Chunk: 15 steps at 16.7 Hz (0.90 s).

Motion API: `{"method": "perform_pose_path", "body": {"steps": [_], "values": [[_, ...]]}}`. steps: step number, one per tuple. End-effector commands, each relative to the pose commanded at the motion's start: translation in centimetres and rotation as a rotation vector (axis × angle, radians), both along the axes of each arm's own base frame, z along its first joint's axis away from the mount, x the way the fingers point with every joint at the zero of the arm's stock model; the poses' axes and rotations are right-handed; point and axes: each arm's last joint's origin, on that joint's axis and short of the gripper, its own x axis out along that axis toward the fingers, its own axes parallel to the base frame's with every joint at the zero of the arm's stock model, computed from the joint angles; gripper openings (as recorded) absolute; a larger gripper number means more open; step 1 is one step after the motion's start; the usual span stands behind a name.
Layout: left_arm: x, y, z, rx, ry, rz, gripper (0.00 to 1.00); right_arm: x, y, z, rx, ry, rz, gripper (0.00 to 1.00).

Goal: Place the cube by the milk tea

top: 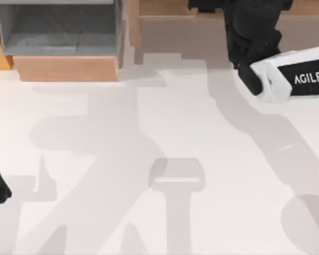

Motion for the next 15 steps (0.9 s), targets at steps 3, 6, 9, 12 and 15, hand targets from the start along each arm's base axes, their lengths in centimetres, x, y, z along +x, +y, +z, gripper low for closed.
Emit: {"method": "perform_pose_path", "body": {"steps": [3,6,9,12,15], "values": [[0.0,0.0,0.0,0.0,0.0,0.0,1.0,0.7,0.0,0.4,0.017,-0.025,-0.035,0.0],[0.0,0.0,0.0,0.0,0.0,0.0,1.0,0.2,-0.5,0.3,-0.006,0.038,-0.03,0.0],[0.0,0.0,0.0,0.0,0.0,0.0,1.0,-0.6,0.6,-1.6,-0.025,0.098,0.019,0.0],[0.0,0.0,0.0,0.0,0.0,0.0,1.0,-0.7,0.8,-1.8,-0.026,0.1,0.024,0.0],[0.0,0.0,0.0,0.0,0.0,0.0,1.0,-0.5,0.7,-1.4,-0.018,0.095,0.02,0.0]]}}
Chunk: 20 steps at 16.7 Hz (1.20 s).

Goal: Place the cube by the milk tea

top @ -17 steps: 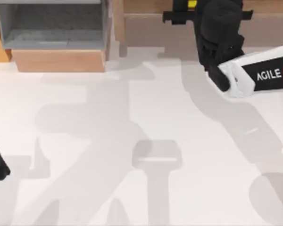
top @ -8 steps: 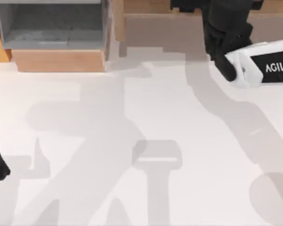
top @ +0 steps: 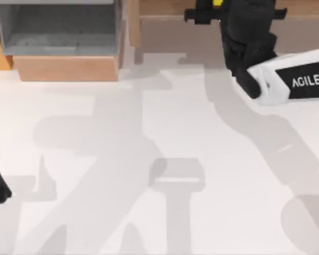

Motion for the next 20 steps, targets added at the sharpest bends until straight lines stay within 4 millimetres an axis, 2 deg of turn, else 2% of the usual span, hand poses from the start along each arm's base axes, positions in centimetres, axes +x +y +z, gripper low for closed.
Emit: {"method": "perform_pose_path", "body": {"steps": [2,6,9,11,13,15,20], "values": [[0.0,0.0,0.0,0.0,0.0,0.0,1.0,0.0,0.1,1.5,0.019,-0.002,0.002,0.0],[0.0,0.0,0.0,0.0,0.0,0.0,1.0,-0.9,-0.3,6.5,0.071,0.04,0.022,0.0],[0.0,0.0,0.0,0.0,0.0,0.0,1.0,-2.5,-1.0,9.2,0.089,0.164,0.045,0.0],[0.0,0.0,0.0,0.0,0.0,0.0,1.0,-4.1,-1.8,10.1,0.09,0.291,0.059,0.0],[0.0,0.0,0.0,0.0,0.0,0.0,1.0,-6.0,-2.7,10.1,0.083,0.448,0.071,0.0],[0.0,0.0,0.0,0.0,0.0,0.0,1.0,-8.1,-3.7,9.3,0.07,0.631,0.078,0.0],[0.0,0.0,0.0,0.0,0.0,0.0,1.0,-14.3,-6.5,5.2,0.025,1.161,0.057,0.0]]}}
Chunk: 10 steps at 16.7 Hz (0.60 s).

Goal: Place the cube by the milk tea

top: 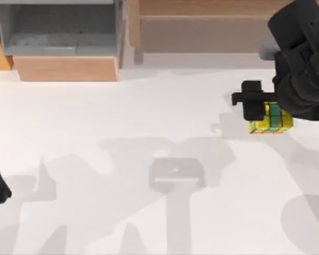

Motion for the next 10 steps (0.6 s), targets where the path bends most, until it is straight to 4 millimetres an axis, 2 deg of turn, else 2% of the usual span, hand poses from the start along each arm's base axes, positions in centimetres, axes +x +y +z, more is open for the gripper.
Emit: {"method": "perform_pose_path", "body": {"steps": [3,5,7,10], "values": [[0.0,0.0,0.0,0.0,0.0,0.0,1.0,-3.2,-1.3,-2.0,-0.025,0.252,-0.008,0.0],[0.0,0.0,0.0,0.0,0.0,0.0,1.0,-4.6,-1.9,-2.8,-0.035,0.361,-0.014,0.0],[0.0,0.0,0.0,0.0,0.0,0.0,1.0,-5.4,-2.3,-3.1,-0.04,0.411,-0.019,0.0],[0.0,0.0,0.0,0.0,0.0,0.0,1.0,-5.4,-2.3,-3.1,-0.04,0.413,-0.019,0.0]]}}
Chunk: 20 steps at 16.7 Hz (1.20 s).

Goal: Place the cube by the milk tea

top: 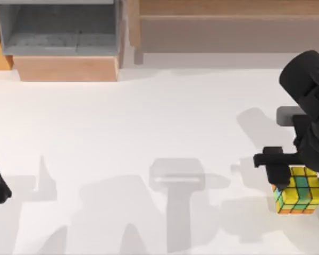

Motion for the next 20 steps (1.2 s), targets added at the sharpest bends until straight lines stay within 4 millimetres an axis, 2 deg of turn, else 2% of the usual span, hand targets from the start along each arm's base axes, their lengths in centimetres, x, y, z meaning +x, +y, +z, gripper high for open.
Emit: {"method": "perform_pose_path", "body": {"steps": [4,13,20], "values": [[0.0,0.0,0.0,0.0,0.0,0.0,1.0,0.0,0.3,0.0,0.006,-0.006,0.008,0.0],[0.0,0.0,0.0,0.0,0.0,0.0,1.0,-0.3,2.8,0.7,0.126,-0.074,0.059,0.0],[0.0,0.0,0.0,0.0,0.0,0.0,1.0,-0.2,1.8,-0.9,0.084,-0.02,0.004,0.0]]}}
